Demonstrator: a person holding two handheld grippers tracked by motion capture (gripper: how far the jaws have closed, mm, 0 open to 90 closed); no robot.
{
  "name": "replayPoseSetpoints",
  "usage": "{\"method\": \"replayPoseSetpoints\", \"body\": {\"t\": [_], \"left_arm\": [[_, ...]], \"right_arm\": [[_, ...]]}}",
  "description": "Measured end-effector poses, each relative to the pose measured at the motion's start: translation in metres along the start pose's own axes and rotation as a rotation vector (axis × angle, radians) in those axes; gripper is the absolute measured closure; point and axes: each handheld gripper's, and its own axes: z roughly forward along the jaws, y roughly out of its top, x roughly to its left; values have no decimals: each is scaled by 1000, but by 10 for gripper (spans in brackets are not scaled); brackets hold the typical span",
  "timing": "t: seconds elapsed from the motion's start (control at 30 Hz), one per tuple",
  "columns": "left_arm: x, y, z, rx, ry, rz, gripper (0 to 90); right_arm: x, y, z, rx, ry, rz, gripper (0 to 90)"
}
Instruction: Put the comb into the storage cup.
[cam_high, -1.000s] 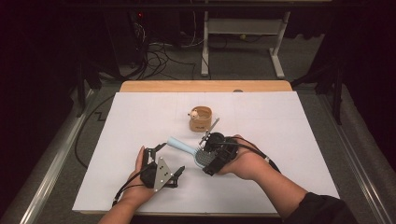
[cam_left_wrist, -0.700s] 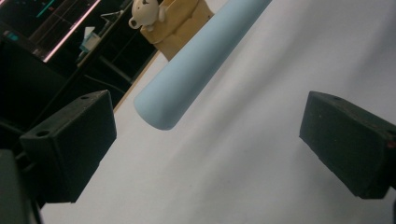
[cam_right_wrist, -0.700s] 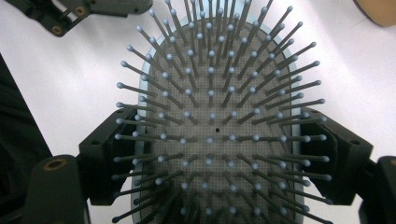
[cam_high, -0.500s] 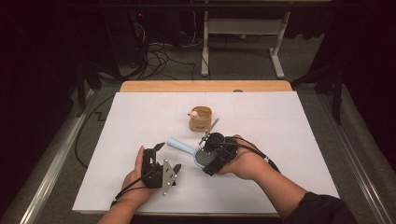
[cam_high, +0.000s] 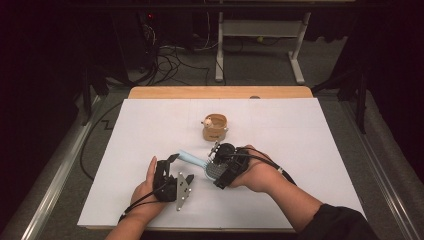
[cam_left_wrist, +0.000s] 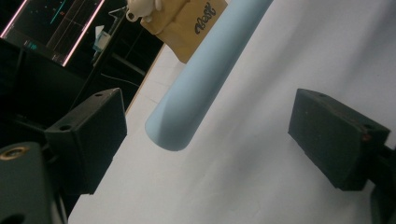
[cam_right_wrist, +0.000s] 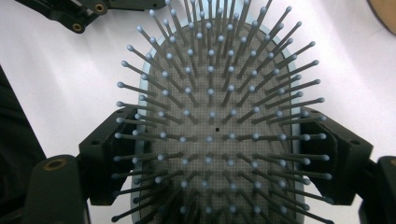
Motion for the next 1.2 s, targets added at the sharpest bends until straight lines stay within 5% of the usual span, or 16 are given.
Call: {"method": "replayPoseSetpoints", "body": {"t": [0.33, 1.2], "left_arm": [[-1, 4, -3, -41, -8, 3, 155], [-3, 6, -1, -46, -19, 0, 175]], "right_arm": [[4, 6, 1, -1, 6, -10, 208], [14, 20, 11, 15, 35, -45, 208]]}}
